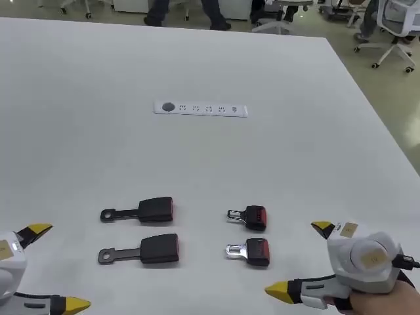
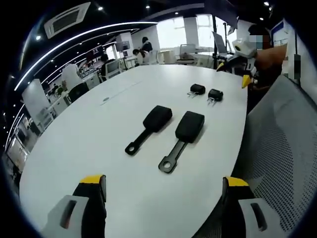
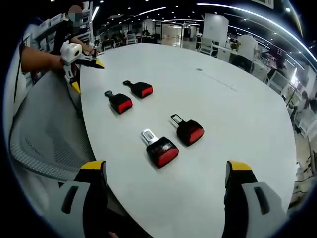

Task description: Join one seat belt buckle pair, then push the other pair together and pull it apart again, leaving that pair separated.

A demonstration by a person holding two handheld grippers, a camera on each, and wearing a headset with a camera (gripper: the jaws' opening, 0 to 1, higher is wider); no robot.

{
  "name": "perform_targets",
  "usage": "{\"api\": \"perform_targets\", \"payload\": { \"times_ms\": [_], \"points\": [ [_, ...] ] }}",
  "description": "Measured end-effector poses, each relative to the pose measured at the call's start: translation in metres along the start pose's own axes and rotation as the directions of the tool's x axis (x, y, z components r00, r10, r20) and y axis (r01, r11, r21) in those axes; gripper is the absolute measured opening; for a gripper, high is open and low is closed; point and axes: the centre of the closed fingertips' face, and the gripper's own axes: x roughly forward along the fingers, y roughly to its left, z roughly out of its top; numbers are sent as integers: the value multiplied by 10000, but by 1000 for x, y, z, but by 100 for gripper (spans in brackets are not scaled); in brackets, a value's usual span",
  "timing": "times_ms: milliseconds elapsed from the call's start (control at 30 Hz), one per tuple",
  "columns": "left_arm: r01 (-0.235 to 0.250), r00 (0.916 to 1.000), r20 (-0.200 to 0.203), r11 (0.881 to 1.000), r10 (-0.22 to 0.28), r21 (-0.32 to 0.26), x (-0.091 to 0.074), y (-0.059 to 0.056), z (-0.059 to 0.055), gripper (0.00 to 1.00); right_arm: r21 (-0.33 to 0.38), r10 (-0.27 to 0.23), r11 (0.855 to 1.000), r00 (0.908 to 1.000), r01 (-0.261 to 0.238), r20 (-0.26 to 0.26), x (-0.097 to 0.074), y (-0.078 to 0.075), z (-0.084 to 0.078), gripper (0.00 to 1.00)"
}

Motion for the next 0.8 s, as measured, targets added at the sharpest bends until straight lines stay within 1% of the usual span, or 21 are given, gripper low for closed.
{"api": "perform_targets", "payload": {
  "times_ms": [200, 333, 400, 800],
  "points": [
    [-52, 10000, 53, 9998, 53, -186, -1, 2, 1, 99, -92, 46, 9999, 10000, -46, 16, 2, 0, 2, 99],
    [-40, 10000, 32, 9998, 40, -204, 0, 4, -2, 98, -135, 56, 9999, 10000, -56, 16, 3, 0, 2, 99],
    [-33, 10000, 14, 9998, 34, -217, 0, 3, -1, 98, -171, 55, 9998, 10000, -55, -2, 3, 0, 1, 99],
    [149, 9999, -42, 9994, -150, -320, 1, 1, -5, 96, -364, 168, 9992, 9998, -172, -101, 5, 2, 0, 97]
  ]
}}
